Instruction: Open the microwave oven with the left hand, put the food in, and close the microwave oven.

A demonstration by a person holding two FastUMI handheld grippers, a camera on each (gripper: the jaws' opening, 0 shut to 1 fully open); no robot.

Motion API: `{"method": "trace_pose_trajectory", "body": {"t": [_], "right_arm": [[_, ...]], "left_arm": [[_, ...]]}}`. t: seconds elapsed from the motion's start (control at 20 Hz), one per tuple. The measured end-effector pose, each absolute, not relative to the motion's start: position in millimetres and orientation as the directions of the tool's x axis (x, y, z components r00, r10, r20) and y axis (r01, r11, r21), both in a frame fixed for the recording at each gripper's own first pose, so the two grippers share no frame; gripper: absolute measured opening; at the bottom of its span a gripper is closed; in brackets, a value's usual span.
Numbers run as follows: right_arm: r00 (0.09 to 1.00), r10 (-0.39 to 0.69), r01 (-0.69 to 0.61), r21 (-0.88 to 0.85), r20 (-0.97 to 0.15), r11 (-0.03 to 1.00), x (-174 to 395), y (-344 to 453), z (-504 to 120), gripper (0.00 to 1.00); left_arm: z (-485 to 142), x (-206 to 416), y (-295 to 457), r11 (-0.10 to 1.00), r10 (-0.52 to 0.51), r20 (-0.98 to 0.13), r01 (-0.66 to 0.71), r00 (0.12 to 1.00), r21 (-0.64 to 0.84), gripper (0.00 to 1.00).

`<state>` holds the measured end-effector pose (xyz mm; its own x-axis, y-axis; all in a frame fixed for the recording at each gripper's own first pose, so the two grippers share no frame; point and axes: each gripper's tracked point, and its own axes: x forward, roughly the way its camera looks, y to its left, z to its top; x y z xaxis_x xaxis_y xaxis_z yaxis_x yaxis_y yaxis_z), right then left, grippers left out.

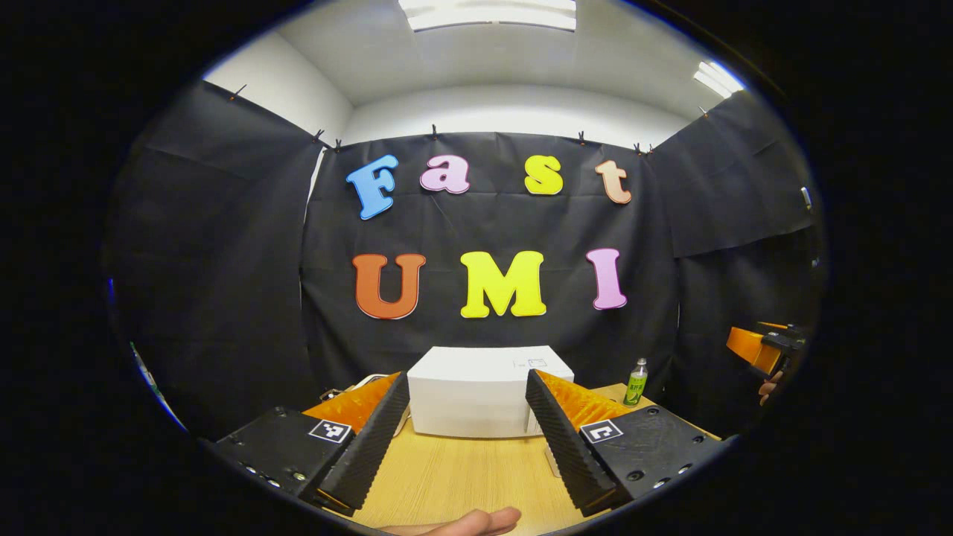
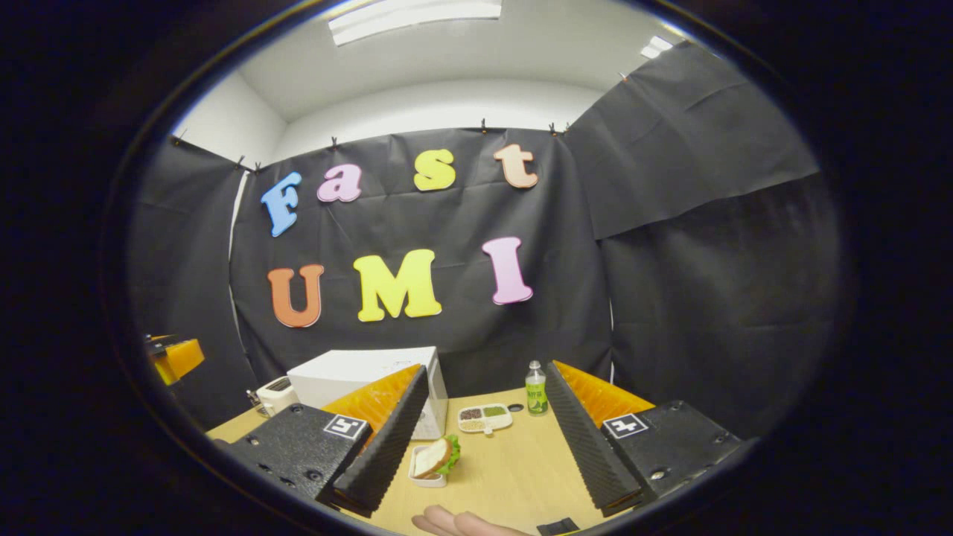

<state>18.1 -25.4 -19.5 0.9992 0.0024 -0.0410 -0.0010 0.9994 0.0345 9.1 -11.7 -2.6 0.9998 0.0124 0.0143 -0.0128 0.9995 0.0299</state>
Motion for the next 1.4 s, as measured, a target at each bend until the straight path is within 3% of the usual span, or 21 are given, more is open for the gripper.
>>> {"method": "trace_pose_trajectory", "body": {"t": [0.2, 0.25, 0.3, 0.4, 0.45, 0.5, 0.55, 0.6, 0.7, 0.95, 1.0, 1.4], "right_arm": [[0.999, 0.002, -0.001, 0.022, -0.048, 1.0, 24, -30, -20, 1.0], [0.999, 0.001, -0.001, 0.02, -0.041, 1.0, 25, -31, -18, 1.0], [0.999, 0.001, 0.0, 0.016, -0.033, 1.0, 26, -31, -18, 1.0], [1.0, 0.004, -0.004, 0.012, -0.02, 1.0, 28, -31, -17, 1.0], [1.0, 0.006, -0.006, 0.014, -0.019, 1.0, 30, -31, -18, 1.0], [1.0, 0.008, -0.008, 0.014, -0.019, 1.0, 32, -32, -20, 0.92], [1.0, 0.011, -0.011, 0.016, -0.02, 1.0, 34, -33, -22, 0.92], [1.0, 0.011, -0.011, 0.017, -0.022, 1.0, 37, -34, -23, 1.0], [1.0, 0.014, -0.013, 0.021, -0.025, 1.0, 41, -38, -27, 1.0], [1.0, 0.014, -0.014, 0.024, -0.014, 1.0, 45, -52, -33, 1.0], [1.0, 0.018, -0.018, 0.028, -0.015, 0.999, 45, -53, -35, 0.92], [1.0, 0.018, -0.018, -0.002, -0.025, 1.0, 57, -76, -53, 0.92]], "left_arm": [[-4, 18, -1, 0.998, 0.042, 0.015, -0.043, 0.999, 0.035, 0.95], [-5, 20, 1, 0.998, 0.049, 0.012, -0.05, 0.999, 0.033, 0.84], [-7, 24, 3, 0.998, 0.052, 0.008, -0.052, 0.999, 0.028, 0.95], [-10, 37, -1, 0.999, 0.038, 0.006, -0.038, 0.999, -0.001, 0.95], [-14, 45, -6, 1.0, 0.023, 0.001, -0.023, 1.0, -0.018, 0.84], [-19, 55, -10, 0.999, 0.015, -0.004, -0.015, 1.0, -0.03, 0.84], [-26, 65, -9, 0.999, 0.023, -0.012, -0.023, 1.0, -0.032, 0.95], [-31, 77, -9, 0.999, 0.031, -0.012, -0.032, 0.999, -0.024, 0.95], [-42, 105, -22, 1.0, 0.008, -0.013, -0.008, 1.0, -0.021, 0.95], [-88, 176, -51, 0.997, -0.042, -0.058, 0.038, 0.997, -0.07, 0.95], [-98, 190, -54, 0.998, -0.037, -0.067, 0.033, 0.997, -0.056, 0.95], [-201, 289, -126, 0.994, -0.111, -0.179, 0.111, 0.978, -0.011, 0.95]]}}
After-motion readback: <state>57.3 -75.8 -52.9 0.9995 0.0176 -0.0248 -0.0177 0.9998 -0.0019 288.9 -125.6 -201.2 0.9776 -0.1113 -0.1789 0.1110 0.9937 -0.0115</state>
